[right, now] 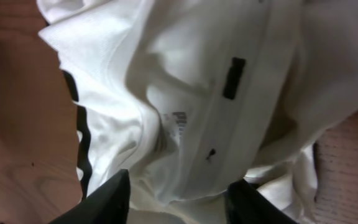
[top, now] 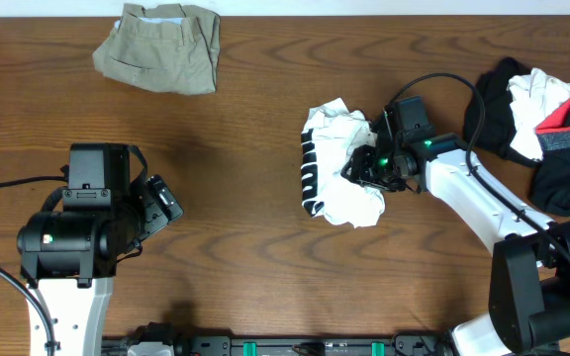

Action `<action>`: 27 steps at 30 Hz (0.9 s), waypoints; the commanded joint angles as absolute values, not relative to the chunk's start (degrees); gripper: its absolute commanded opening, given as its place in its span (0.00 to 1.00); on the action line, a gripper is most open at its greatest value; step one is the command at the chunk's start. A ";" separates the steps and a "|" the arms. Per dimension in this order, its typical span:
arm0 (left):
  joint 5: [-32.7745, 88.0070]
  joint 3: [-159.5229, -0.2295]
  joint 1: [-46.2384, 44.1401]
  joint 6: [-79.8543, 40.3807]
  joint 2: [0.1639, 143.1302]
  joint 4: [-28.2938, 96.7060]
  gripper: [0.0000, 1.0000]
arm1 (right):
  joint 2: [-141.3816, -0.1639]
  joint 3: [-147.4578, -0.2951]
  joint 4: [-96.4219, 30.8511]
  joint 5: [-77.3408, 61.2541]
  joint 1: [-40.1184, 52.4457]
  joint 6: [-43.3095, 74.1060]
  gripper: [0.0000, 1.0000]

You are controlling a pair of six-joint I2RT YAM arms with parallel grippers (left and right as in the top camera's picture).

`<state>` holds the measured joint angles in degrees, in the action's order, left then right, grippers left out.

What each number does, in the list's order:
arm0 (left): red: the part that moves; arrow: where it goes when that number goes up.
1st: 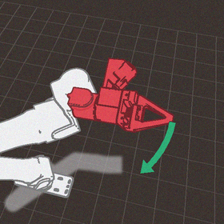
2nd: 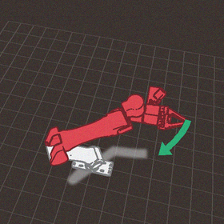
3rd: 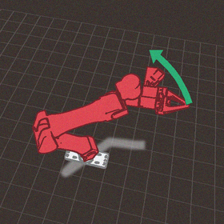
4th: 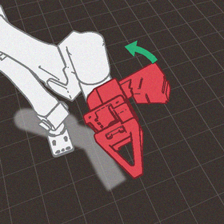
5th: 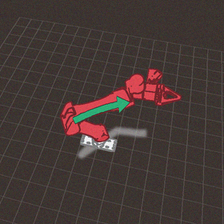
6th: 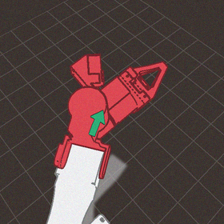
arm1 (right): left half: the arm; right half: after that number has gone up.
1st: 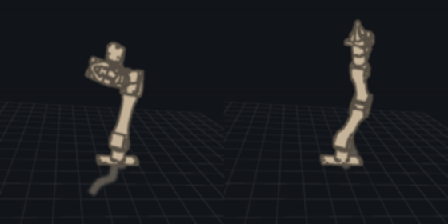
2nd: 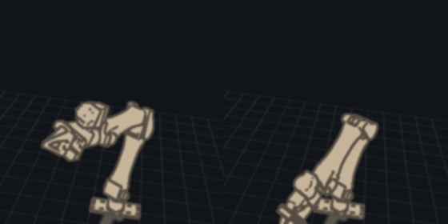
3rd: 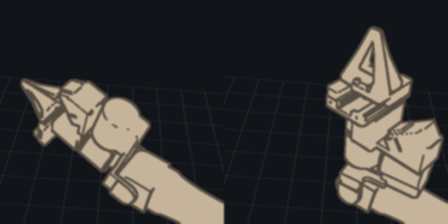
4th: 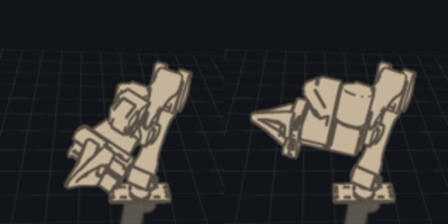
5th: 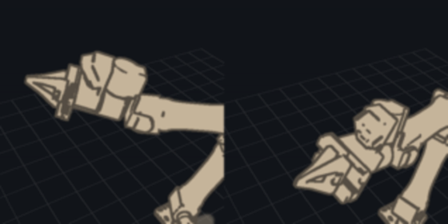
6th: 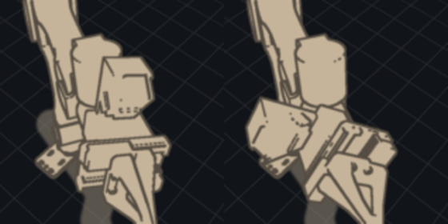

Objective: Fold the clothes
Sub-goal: 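Grasp the shirt's right edge and fold it leftward with the right gripper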

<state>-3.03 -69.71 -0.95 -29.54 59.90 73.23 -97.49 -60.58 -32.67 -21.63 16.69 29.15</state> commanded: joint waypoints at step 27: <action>-3.70 -69.32 -0.67 -28.71 60.25 73.06 0.98 | -98.02 -66.78 -48.99 -7.35 12.43 22.63 0.01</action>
<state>-3.01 -69.71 -0.95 -29.54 59.92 73.14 -98.02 -63.20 -46.28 -12.93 14.37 26.96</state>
